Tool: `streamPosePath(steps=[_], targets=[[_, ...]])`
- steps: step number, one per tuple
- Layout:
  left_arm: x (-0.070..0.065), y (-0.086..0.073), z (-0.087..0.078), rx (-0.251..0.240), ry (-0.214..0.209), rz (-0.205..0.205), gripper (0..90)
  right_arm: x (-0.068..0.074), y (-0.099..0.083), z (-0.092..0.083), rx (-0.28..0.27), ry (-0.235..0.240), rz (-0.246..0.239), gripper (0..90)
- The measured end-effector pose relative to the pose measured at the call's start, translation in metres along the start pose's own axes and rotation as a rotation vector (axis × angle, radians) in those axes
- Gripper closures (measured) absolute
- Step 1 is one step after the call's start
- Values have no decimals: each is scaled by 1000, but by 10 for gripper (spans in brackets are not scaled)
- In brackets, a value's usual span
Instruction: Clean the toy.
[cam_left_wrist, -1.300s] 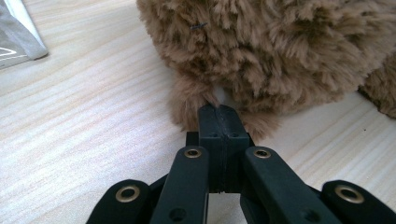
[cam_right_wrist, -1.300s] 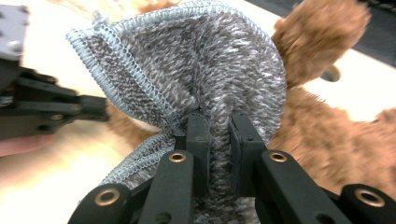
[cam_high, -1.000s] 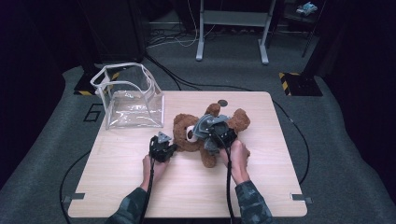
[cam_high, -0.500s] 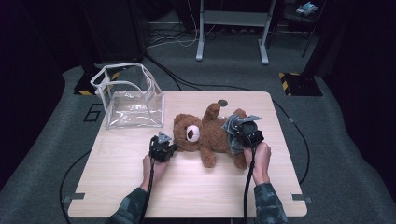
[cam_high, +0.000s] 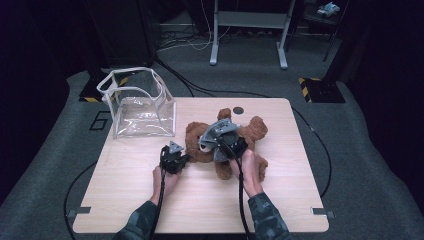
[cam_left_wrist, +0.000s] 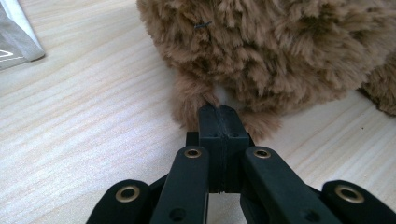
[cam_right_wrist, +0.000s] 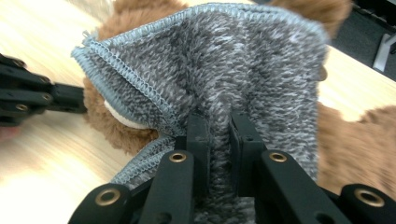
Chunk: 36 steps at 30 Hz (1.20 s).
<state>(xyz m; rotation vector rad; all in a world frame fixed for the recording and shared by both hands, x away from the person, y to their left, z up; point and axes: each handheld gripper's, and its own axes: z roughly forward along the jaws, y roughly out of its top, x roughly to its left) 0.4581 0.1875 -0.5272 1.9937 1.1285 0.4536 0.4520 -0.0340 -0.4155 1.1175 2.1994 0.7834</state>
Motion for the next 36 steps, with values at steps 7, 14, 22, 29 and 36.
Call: streamPosePath(steps=[7,14,22,29,36], targets=[[0,0,0,-3,-4,-1,900,-27,-16,-6,6,-49,58,810],[0,0,0,-2,-1,0,900,-69,-46,-9,38,-97,175,811],[0,0,0,3,-2,7,900,-93,-83,15,141,-124,258,812],[0,0,0,-4,-4,-1,900,-113,-87,9,144,-152,308,808],[0,0,0,4,-1,8,900,-110,-58,-21,-34,-120,269,806]])
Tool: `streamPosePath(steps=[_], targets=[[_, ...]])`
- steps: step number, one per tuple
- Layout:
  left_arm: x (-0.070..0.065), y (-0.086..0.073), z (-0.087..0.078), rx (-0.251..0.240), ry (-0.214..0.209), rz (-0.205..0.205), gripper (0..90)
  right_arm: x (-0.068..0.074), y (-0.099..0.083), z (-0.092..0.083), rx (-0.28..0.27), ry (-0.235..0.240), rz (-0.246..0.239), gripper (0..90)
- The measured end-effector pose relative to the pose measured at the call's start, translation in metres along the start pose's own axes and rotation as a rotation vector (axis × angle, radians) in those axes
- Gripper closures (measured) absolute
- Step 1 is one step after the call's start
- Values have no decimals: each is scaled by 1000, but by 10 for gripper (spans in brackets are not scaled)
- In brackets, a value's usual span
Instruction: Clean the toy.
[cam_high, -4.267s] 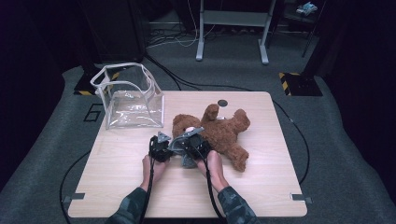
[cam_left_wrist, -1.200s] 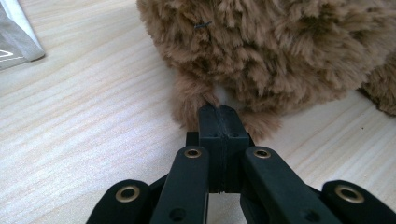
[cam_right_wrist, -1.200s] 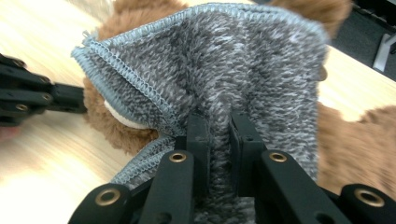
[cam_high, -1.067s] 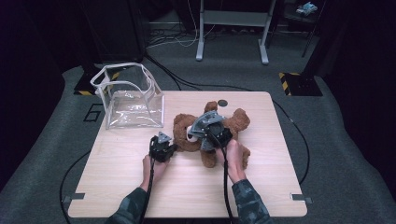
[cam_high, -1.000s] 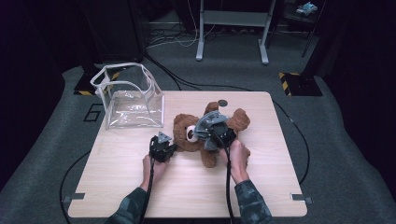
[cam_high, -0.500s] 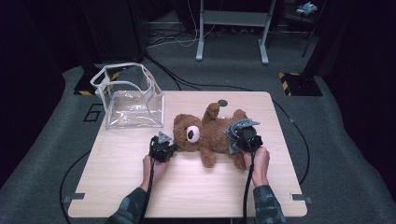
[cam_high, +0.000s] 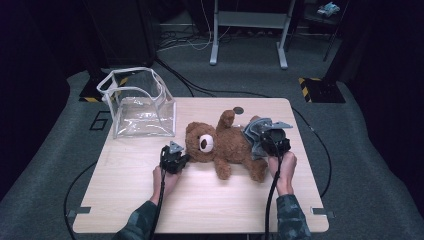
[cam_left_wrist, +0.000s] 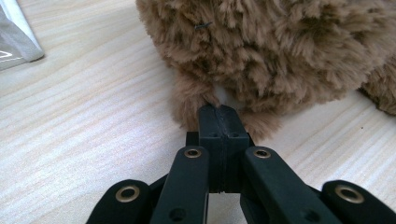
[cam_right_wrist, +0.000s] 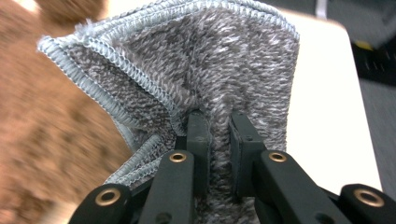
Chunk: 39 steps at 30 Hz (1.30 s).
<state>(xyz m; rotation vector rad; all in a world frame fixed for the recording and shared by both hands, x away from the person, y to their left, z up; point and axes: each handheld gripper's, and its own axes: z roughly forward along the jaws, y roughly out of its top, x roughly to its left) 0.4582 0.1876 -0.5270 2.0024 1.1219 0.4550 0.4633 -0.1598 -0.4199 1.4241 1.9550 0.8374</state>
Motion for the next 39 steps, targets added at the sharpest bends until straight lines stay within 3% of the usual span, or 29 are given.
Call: streamPosePath(steps=[2,6,7,9,13,19,22,23,25,30,34,36,39], targets=[[0,0,0,-5,0,-4,900,4,3,10,27,-4,-4,806],[0,0,0,-4,-2,-3,900,-3,-2,31,88,-21,35,807],[0,0,0,0,-2,0,900,-11,-8,43,141,-64,46,807],[0,0,0,-1,-2,-1,900,-19,-15,49,193,-87,55,807],[0,0,0,-1,-2,-2,900,-18,-18,32,157,-85,64,807],[-1,0,0,-5,0,-3,900,9,0,-9,34,1,-9,805],[-1,0,0,-5,2,-2,900,19,3,-9,45,26,-16,805],[-1,0,0,-5,2,-2,900,27,0,0,90,35,-38,806],[-1,0,0,-4,4,3,900,31,-8,9,133,27,-51,806],[-1,0,0,-5,2,-2,900,19,-31,16,219,-13,-54,807],[-1,0,0,-5,3,-2,900,1,-46,17,287,-62,-45,807],[-1,0,0,-4,2,-1,900,-4,-48,10,260,-64,-31,807],[-1,0,0,-3,4,1,900,1,-37,-11,160,-36,-14,806]])
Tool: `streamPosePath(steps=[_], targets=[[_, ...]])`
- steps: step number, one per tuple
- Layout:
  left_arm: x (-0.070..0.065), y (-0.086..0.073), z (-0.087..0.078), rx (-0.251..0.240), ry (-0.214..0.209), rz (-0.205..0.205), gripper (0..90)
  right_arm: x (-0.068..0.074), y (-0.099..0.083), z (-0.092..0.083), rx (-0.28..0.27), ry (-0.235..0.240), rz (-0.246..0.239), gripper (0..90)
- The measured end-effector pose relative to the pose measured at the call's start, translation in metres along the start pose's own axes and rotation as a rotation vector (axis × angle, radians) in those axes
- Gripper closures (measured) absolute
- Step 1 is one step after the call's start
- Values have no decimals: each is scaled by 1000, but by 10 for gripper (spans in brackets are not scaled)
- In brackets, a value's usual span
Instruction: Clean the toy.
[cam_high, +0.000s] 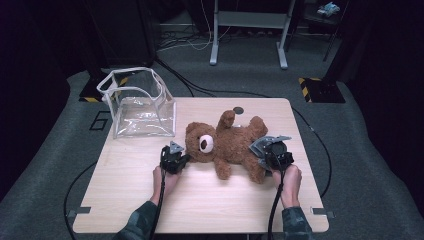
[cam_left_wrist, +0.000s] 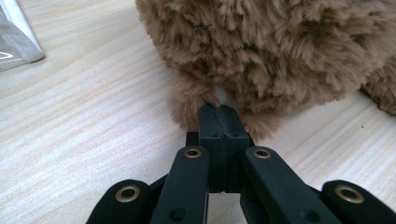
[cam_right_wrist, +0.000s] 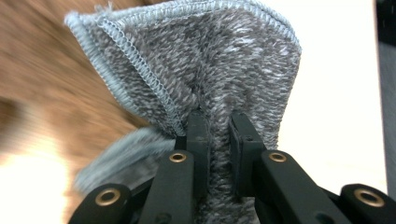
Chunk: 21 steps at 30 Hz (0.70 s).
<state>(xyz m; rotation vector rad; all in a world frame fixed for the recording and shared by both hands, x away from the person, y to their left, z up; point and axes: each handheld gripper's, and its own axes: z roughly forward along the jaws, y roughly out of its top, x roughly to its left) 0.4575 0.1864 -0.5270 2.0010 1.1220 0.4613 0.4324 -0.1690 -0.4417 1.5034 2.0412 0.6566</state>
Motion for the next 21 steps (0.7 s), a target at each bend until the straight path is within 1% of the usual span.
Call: streamPosePath(steps=[3,5,7,9,11,12,13,15,16,19,20,21], targets=[[0,0,0,0,0,0,900,19,13,-21,-79,46,-30,806],[0,0,0,1,0,0,900,35,19,-26,-102,64,-69,805],[0,0,0,-1,-1,0,900,49,19,-21,-86,74,-105,806],[0,0,0,-1,-2,-1,900,55,14,-10,-49,78,-116,806],[1,0,0,-3,-2,-5,900,57,6,0,-18,83,-115,808],[1,0,0,-3,-2,-5,900,56,1,3,-13,79,-108,808],[1,0,0,-3,-2,-5,900,54,-3,4,-20,83,-114,808],[1,0,0,-3,-5,-5,900,52,-8,2,-5,75,-106,809],[1,0,0,-2,-5,-5,900,50,-10,0,0,68,-110,809],[1,0,0,-2,-5,-6,900,43,-20,-5,16,46,-111,809],[1,0,0,-2,-6,-6,900,41,-24,-7,21,46,-106,809],[1,0,0,-2,-6,-6,900,38,-28,-8,33,35,-100,809]])
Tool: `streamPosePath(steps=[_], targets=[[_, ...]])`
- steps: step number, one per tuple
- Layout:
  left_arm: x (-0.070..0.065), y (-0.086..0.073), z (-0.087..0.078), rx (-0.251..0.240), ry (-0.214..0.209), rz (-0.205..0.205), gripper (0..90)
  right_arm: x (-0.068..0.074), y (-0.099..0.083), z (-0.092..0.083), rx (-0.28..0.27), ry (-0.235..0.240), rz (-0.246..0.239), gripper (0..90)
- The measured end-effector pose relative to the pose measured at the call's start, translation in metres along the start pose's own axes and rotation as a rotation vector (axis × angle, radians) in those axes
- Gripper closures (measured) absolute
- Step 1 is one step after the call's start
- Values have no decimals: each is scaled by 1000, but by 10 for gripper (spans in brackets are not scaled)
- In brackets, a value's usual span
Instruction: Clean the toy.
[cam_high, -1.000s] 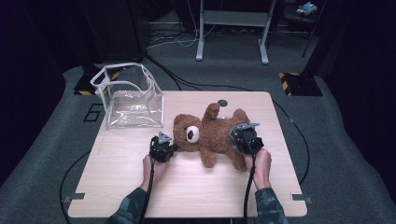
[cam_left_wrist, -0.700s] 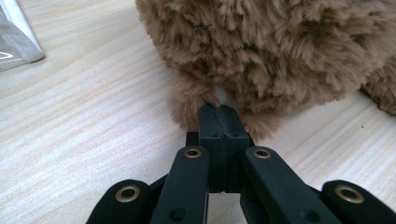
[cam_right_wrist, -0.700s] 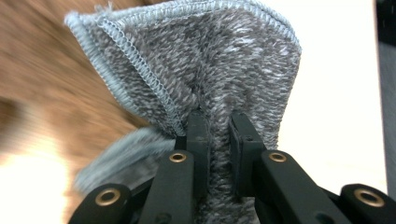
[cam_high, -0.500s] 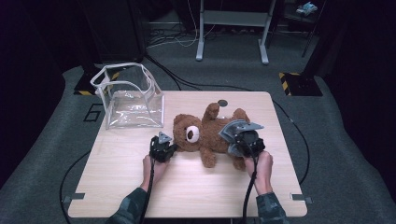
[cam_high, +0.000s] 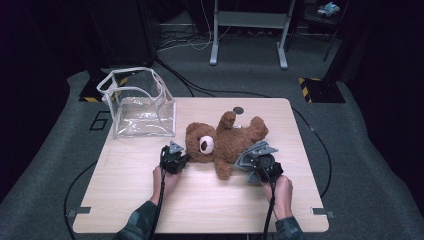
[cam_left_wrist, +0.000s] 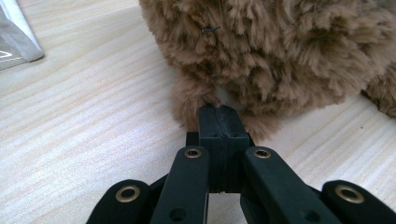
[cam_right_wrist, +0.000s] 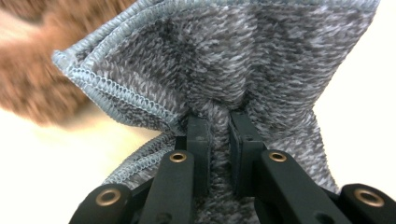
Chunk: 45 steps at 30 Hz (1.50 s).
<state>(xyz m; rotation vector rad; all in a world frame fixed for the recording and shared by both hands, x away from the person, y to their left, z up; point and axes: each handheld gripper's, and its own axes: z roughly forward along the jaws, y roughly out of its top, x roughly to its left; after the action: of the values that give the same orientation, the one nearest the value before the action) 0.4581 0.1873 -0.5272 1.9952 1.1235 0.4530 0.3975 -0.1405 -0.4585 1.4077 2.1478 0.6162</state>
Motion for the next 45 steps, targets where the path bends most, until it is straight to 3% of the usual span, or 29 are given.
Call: streamPosePath(steps=[4,7,10,12,13,14,16,19,26,30,34,38,41,43,45], targets=[[0,0,0,0,1,-1,900,-9,-9,-3,23,-23,25,807],[0,0,0,0,1,1,900,-8,0,-12,-26,-36,9,804],[0,0,0,-3,0,0,900,3,17,-21,-106,8,-9,804],[0,0,0,0,1,1,900,9,23,-20,-114,15,-22,803],[0,0,0,0,1,2,900,20,30,-11,-104,27,-50,803],[0,0,0,0,1,2,900,24,31,-4,-89,35,-49,802],[0,0,0,4,0,4,900,25,26,9,-65,36,-53,804],[0,0,0,4,0,3,900,20,12,14,-51,46,-33,806],[0,0,0,3,0,1,900,5,-16,6,-7,14,-3,807],[0,0,0,5,0,6,900,0,-18,1,-11,16,1,805],[0,0,0,0,1,0,900,14,4,-13,-104,46,-42,803],[0,0,0,1,1,2,900,43,38,-16,-163,93,-128,802],[0,0,0,1,1,2,900,64,59,1,-148,120,-194,803],[1,0,0,5,-1,5,900,70,64,17,-111,115,-235,805],[1,0,0,4,-1,3,900,70,60,26,-95,114,-203,809]])
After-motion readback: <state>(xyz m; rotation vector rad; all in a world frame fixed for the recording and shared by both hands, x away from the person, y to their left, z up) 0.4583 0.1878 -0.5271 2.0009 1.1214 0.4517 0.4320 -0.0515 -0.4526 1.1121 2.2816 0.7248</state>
